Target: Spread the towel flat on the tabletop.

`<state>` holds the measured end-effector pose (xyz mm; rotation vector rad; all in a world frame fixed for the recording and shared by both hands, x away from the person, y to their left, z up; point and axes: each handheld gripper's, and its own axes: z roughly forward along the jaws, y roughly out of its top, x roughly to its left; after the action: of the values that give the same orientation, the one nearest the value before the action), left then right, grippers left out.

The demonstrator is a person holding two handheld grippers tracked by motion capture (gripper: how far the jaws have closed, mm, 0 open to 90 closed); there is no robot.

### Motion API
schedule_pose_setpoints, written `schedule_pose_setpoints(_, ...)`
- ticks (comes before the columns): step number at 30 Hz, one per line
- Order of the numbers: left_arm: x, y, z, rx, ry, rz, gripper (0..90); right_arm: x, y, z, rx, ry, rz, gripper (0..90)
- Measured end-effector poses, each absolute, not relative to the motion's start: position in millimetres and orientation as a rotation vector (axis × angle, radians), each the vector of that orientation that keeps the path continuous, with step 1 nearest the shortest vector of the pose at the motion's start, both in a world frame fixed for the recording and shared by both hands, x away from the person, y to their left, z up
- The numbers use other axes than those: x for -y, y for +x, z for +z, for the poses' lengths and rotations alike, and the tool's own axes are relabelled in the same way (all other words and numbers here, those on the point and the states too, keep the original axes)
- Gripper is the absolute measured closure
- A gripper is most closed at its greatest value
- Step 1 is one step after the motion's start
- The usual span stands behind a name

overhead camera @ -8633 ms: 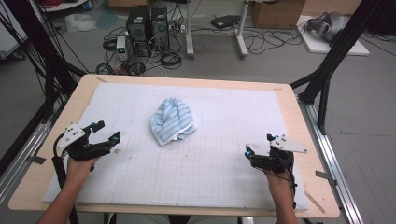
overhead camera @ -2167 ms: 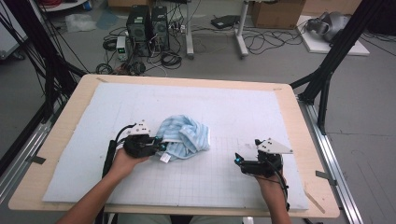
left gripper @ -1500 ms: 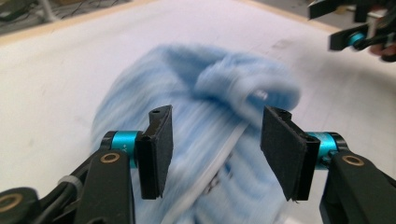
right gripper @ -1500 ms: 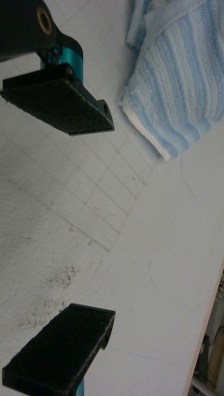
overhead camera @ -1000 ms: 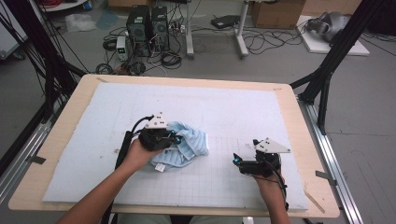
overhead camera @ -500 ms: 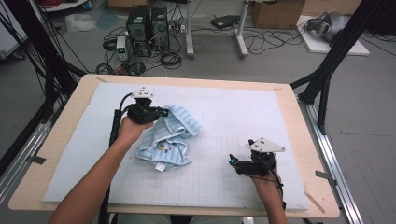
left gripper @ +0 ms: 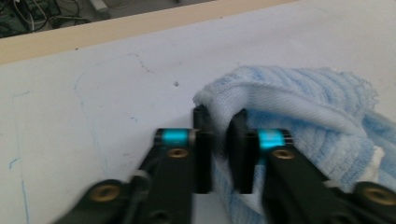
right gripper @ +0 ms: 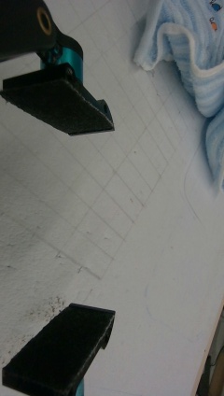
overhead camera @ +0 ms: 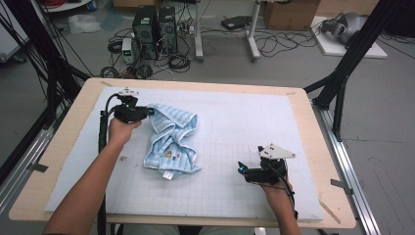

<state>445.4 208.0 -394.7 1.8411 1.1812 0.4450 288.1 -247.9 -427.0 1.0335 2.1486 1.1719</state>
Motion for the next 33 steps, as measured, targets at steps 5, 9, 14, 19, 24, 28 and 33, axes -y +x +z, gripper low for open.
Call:
schedule_pose_setpoints(5, -210.0, 431.5, -400.7, -1.124, 1.844, 0.420, 42.3, 240.0, 290.0, -422.7, -2.145, 1.034, 1.222, 8.2)
schedule_pose_setpoints(9, -209.6, 413.1, -400.8, -1.051, 1.841, 0.445, 41.2, 222.1, 296.9, -418.7, -2.176, 0.992, 1.258, 8.2)
schedule_pose_setpoints(14, -211.7, 390.9, -404.5, -0.997, 1.820, 0.463, 38.8, 192.4, 313.2, -415.8, -2.215, 0.973, 1.314, 8.1)
schedule_pose_setpoints(19, -216.5, 379.4, -410.4, -0.993, 1.798, 0.451, 35.1, 161.2, 329.2, -420.0, -2.294, 0.984, 1.317, 10.8)
schedule_pose_setpoints(24, -217.8, 372.0, -413.7, -0.996, 1.765, 0.460, 31.5, 131.7, 337.5, -419.6, -2.375, 0.892, 1.365, 32.1)
schedule_pose_setpoints(28, -222.5, 367.1, -419.2, -1.003, 1.732, 0.452, 25.9, 110.0, 343.0, -421.9, -2.459, 0.822, 1.350, 44.2)
schedule_pose_setpoints(33, -225.2, 365.6, -421.3, -1.000, 1.729, 0.438, 26.4, 93.6, 350.0, -427.8, -2.499, 0.770, 1.241, 78.2)
